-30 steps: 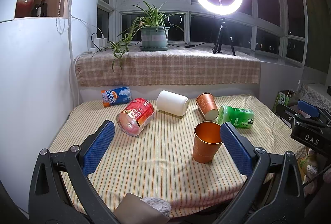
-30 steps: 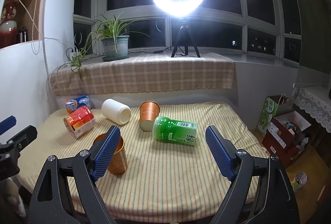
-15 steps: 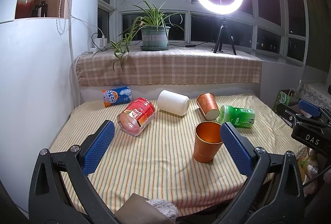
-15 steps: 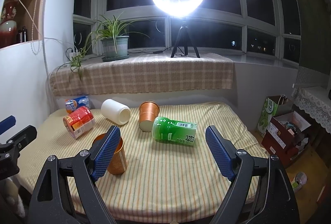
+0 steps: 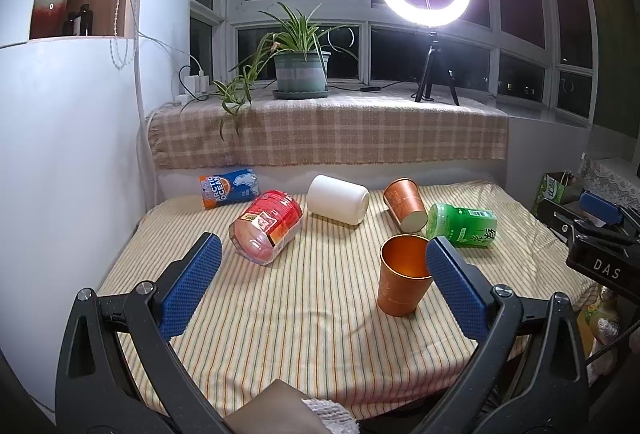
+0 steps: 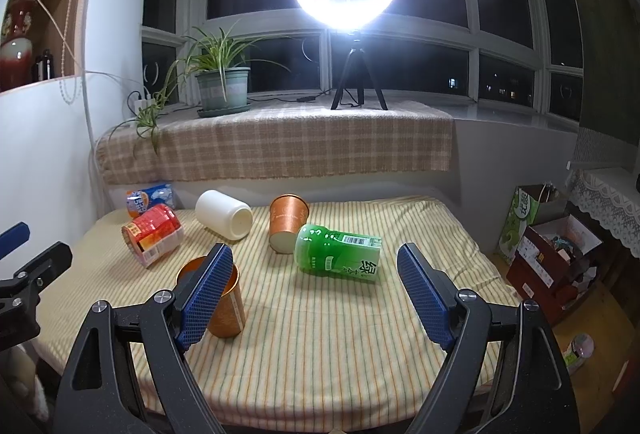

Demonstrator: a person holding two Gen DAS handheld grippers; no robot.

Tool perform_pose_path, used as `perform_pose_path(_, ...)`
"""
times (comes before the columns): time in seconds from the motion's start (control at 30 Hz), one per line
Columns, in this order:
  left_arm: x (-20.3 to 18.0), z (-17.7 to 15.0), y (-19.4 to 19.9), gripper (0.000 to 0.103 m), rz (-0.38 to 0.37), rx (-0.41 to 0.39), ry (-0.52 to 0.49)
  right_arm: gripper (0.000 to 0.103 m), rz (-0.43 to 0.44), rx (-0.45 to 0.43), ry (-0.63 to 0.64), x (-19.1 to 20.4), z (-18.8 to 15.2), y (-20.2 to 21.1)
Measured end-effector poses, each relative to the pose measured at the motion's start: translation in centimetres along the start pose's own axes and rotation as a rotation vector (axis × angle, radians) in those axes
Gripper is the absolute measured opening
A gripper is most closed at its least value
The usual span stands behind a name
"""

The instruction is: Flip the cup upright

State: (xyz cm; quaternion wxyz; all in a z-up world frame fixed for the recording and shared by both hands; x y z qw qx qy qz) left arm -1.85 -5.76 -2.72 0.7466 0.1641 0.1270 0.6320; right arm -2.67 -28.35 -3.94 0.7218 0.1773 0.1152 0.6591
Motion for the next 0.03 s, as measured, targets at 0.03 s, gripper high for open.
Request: perform_pose_path(0.03, 0.07, -0.06, -0.16, 0.103, 0.006, 0.001, 0.002, 0.084, -0.001, 0.002, 0.0, -0.04, -0.05, -0.08)
Point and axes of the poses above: each gripper's, at about its wrist camera, not at the fingertips, and y roughly against the way its jaws point, x to its left, z to its top, the point moved 3 cm from there along -y, roughly the way its jaws point
